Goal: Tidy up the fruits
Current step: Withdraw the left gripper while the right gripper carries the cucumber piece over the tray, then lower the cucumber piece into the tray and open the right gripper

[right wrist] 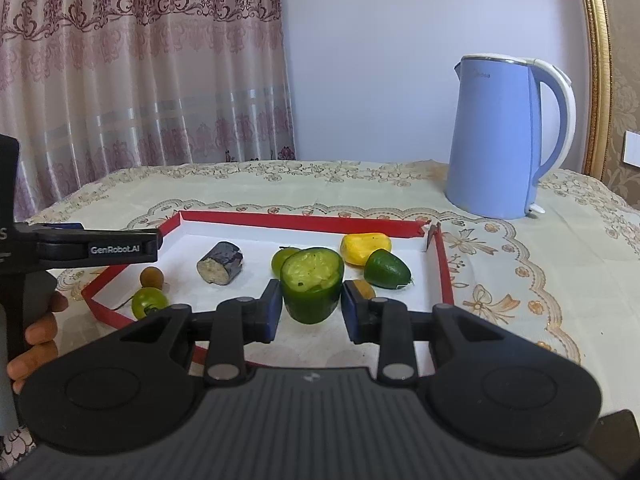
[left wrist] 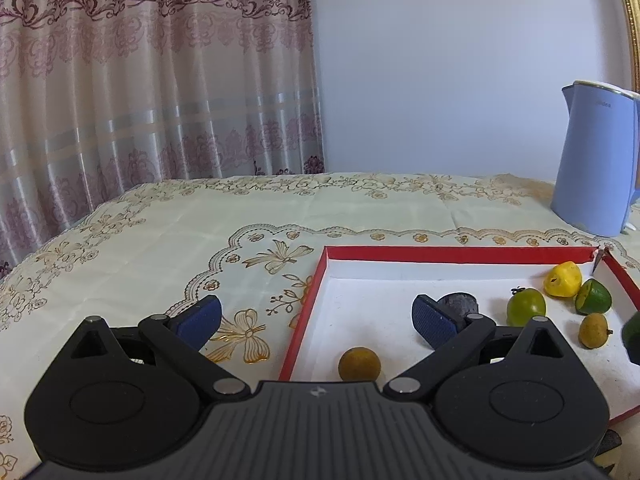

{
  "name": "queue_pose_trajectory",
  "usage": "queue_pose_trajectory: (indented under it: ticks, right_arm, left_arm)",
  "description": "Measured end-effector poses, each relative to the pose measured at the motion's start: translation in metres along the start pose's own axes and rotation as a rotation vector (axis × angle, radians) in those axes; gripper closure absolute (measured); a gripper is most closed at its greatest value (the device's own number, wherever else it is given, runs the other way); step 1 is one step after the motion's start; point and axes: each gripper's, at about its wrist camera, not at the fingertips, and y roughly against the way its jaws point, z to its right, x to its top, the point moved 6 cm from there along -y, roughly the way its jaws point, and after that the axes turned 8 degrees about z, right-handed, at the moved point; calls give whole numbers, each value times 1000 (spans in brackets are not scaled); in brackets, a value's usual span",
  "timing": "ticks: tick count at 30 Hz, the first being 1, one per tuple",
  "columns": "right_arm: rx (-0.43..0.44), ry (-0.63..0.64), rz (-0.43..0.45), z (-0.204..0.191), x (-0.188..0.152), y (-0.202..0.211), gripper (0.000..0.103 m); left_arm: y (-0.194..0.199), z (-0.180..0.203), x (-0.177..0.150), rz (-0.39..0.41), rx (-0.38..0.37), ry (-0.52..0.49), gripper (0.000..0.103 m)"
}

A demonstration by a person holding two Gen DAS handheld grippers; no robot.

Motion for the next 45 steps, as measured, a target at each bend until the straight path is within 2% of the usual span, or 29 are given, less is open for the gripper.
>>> queue_pose_trajectory:
  ticks: [10,42,45]
  right_arm:
    - [-12,20,-24,1,2,-14,73]
    - [-51,23,-109,3,3,-72,73]
    - [-53,22,-107,3,2,-73,69]
  left_arm:
    - [-1,0,-1,-11,27,-27,1]
    - [-8,-2,-6,-52,33,-30,1]
    - [-8,-2,-6,-52,33,-30,1]
